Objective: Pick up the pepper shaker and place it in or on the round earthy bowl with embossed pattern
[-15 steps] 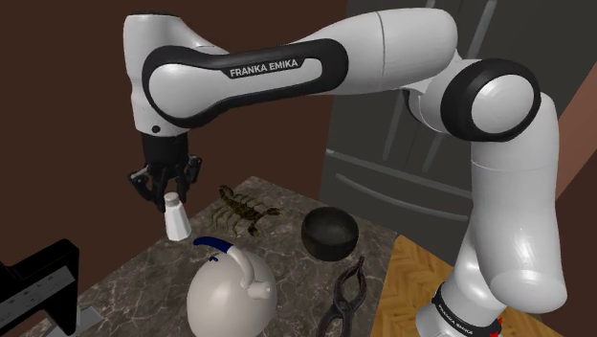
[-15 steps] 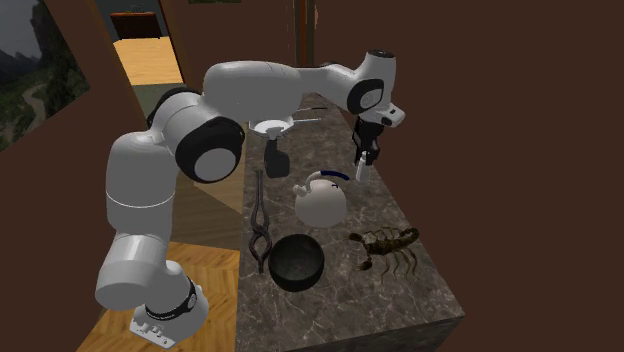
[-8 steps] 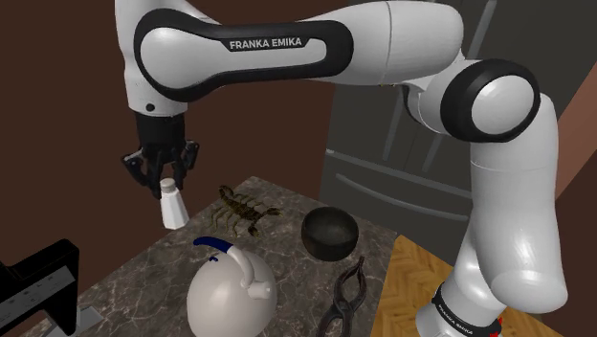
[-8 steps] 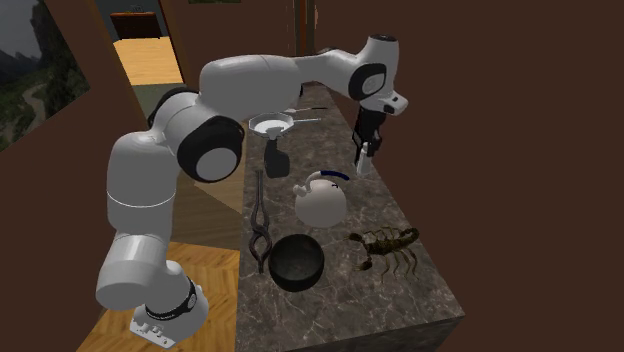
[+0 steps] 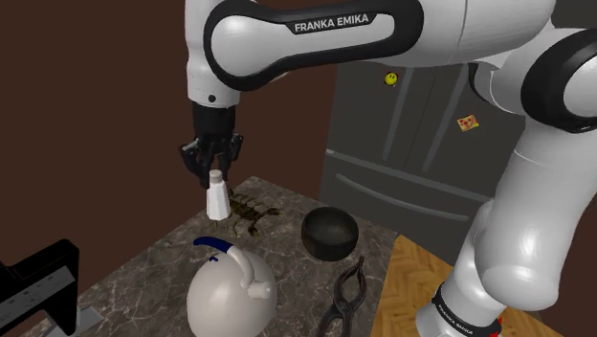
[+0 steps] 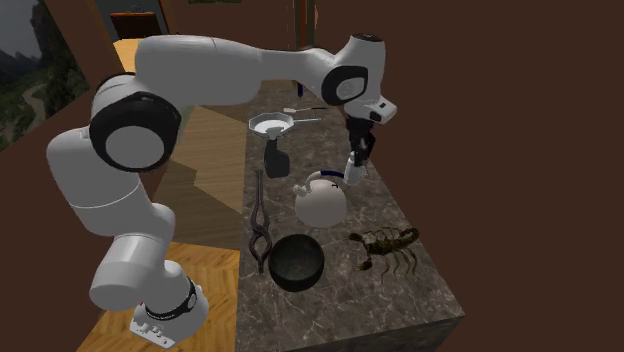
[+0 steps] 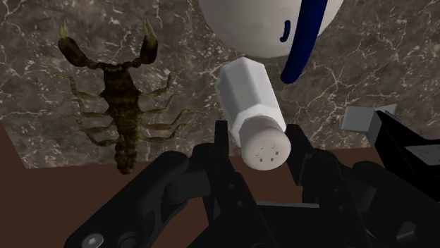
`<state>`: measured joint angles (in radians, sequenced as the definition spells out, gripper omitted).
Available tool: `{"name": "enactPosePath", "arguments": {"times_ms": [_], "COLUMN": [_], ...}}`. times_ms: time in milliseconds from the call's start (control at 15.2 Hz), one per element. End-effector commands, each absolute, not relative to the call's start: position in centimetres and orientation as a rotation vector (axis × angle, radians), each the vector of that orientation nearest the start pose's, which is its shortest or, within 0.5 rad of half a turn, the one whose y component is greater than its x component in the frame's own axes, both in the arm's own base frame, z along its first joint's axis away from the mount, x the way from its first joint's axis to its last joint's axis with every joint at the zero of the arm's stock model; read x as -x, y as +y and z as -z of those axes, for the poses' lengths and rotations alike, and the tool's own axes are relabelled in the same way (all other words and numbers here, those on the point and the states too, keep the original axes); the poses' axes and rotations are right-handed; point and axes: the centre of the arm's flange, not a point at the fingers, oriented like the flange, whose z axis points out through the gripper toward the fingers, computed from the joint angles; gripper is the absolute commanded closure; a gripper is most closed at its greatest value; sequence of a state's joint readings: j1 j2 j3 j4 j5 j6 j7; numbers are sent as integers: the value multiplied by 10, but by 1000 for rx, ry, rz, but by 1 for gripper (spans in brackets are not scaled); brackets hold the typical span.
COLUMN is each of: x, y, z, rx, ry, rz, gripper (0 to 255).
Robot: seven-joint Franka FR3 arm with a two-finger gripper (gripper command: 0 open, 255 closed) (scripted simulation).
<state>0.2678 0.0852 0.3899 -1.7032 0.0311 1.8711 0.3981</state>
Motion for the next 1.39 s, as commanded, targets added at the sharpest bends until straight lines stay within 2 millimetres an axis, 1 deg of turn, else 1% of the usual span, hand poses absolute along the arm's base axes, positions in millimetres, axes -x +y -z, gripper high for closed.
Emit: {"name": "enactPosePath", "arguments": {"times_ms": [0,1320], "x": [-461,-336], "y": [339,107], "z": [-545,-572], "rx": [3018,3018], "ry": [-378,-378], "rz": [69,69], "gripper": [255,255]}}
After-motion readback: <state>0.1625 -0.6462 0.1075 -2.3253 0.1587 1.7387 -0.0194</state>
